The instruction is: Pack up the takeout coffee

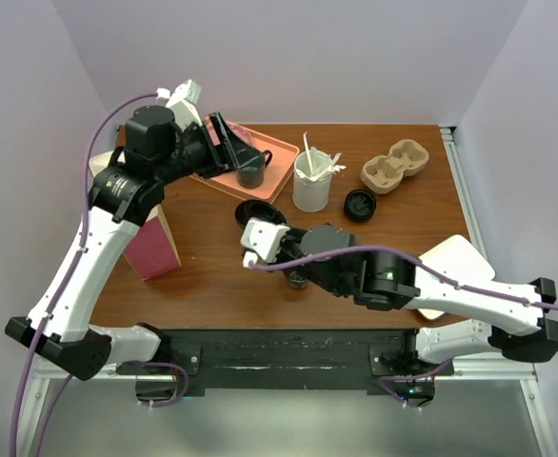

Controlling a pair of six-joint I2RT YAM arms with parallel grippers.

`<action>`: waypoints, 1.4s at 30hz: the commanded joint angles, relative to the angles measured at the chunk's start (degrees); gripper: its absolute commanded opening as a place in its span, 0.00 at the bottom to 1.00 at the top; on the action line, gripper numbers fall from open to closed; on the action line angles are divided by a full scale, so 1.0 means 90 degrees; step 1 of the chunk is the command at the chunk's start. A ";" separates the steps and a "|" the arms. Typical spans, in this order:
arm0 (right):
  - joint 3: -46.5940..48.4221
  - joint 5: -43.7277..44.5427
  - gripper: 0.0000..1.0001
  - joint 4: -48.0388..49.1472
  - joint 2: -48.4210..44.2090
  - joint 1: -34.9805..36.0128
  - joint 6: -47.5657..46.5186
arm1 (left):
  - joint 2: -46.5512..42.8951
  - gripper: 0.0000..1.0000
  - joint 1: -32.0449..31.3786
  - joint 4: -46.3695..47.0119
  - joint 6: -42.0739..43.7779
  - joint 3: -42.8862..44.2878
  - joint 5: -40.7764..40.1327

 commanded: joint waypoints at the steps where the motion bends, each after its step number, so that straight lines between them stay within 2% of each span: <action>1: 0.0275 -0.1609 0.10 -0.0292 -0.0520 -0.0280 0.2519 | -0.0418 0.69 0.0050 0.1088 0.1636 -0.0573 -0.0374; 3: 0.0315 -0.2270 0.10 -0.0311 -0.0618 -0.0689 0.3144 | -0.0894 0.72 0.0050 0.2051 0.2142 -0.1190 0.0096; 4: 0.0305 -0.2575 0.10 -0.0321 -0.0715 -0.0913 0.3330 | -0.1072 0.72 0.0050 0.2338 0.2271 -0.1889 0.0388; 5: 0.0305 -0.2887 0.10 -0.0341 -0.0755 -0.1447 0.3767 | -0.1257 0.72 0.0050 0.2621 0.2398 -0.2244 0.0469; 7: 0.0353 -0.3755 0.10 -0.0516 -0.0775 -0.2026 0.4053 | -0.1882 0.74 0.0050 0.3558 0.2798 -0.3276 0.0925; 8: 0.0460 -0.4021 0.10 -0.0604 -0.0755 -0.2493 0.4199 | -0.2058 0.75 0.0050 0.3832 0.2935 -0.3534 0.1131; 12: 0.0714 -0.5144 0.10 -0.1042 -0.0638 -0.3268 0.4269 | -0.2674 0.82 0.0050 0.4594 0.3793 -0.4278 0.1923; 16: 0.0793 -0.6481 0.08 -0.1152 -0.0531 -0.3815 0.4454 | -0.2743 0.85 0.0050 0.4519 0.4702 -0.4601 0.3035; 17: 0.0716 -0.7084 0.08 -0.1122 -0.0531 -0.4009 0.4522 | -0.2743 0.85 0.0050 0.4451 0.4878 -0.4592 0.3096; 21: 0.0579 -0.8238 0.07 -0.1229 -0.0443 -0.4274 0.4513 | -0.2695 0.87 0.0049 0.3477 0.6087 -0.4377 0.3360; 26: 0.0413 -0.9042 0.07 -0.1191 -0.0316 -0.4314 0.4513 | -0.2500 0.86 0.0050 0.3112 0.6579 -0.4162 0.3915; 29: 0.0383 -0.9443 0.07 -0.1083 -0.0199 -0.4314 0.4552 | -0.2353 0.83 0.0050 0.3356 0.6443 -0.4220 0.4287; 33: 0.0383 -0.9512 0.08 -0.1103 -0.0150 -0.4324 0.4513 | -0.2275 0.75 0.0050 0.3805 0.6043 -0.4299 0.4804; 42: 0.0295 -0.9571 0.14 -0.1044 -0.0033 -0.4392 0.4484 | -0.2275 0.47 0.0050 0.4333 0.5193 -0.4552 0.5342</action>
